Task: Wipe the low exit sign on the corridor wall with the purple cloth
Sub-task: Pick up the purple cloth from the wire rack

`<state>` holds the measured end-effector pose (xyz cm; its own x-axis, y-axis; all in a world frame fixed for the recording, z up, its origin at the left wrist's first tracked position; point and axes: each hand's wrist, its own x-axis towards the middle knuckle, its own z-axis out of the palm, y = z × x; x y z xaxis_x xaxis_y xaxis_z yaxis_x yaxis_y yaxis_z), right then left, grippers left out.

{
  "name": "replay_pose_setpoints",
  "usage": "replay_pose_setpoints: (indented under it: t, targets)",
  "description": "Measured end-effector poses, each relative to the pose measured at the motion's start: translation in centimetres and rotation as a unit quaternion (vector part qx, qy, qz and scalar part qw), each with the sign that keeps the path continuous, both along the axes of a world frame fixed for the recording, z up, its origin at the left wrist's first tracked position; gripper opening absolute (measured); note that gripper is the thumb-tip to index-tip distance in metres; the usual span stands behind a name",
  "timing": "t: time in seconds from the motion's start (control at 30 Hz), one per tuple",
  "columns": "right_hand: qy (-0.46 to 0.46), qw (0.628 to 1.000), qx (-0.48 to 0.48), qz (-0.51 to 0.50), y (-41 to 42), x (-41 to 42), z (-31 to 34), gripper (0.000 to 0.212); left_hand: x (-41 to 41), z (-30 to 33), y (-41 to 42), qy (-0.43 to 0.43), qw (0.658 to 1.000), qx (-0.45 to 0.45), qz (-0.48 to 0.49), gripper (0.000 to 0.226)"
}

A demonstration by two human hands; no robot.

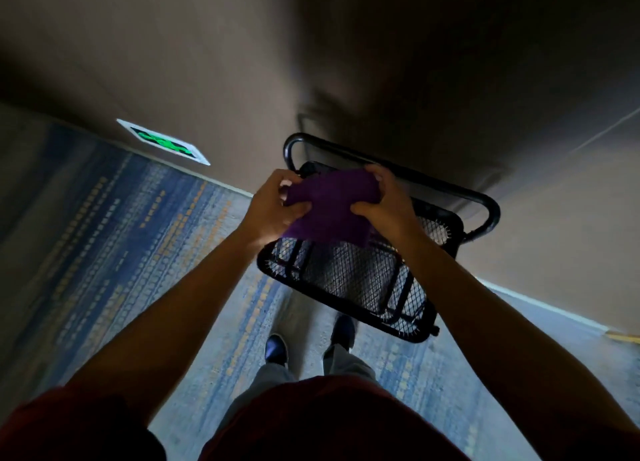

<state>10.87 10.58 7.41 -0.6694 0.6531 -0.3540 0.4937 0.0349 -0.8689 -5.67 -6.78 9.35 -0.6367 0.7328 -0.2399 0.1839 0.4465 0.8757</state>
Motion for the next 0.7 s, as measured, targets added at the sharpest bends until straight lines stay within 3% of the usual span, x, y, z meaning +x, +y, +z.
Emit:
replay_pose_setpoints:
  t: [0.17,0.27,0.43,0.7]
  targets:
    - [0.082,0.993,0.06,0.068,-2.9,-5.0,4.9,0.071,-2.8,5.1,-5.4,0.04,0.996,-0.003,0.073,0.049]
    - [0.146,0.984,0.043,0.097,-6.4,-8.2,7.2,0.051,-4.6,7.9,-9.4,0.112,0.988,-0.042,0.1,0.047]
    - [0.206,0.968,0.053,0.136,-12.5,-12.7,10.5,0.038,-6.9,11.2,-16.6,0.172,0.97,-0.065,0.161,0.042]
    - [0.264,0.943,0.006,0.202,-21.5,-17.3,16.1,0.037,-7.9,15.0,-27.6,0.188,0.939,0.083,0.275,0.034]
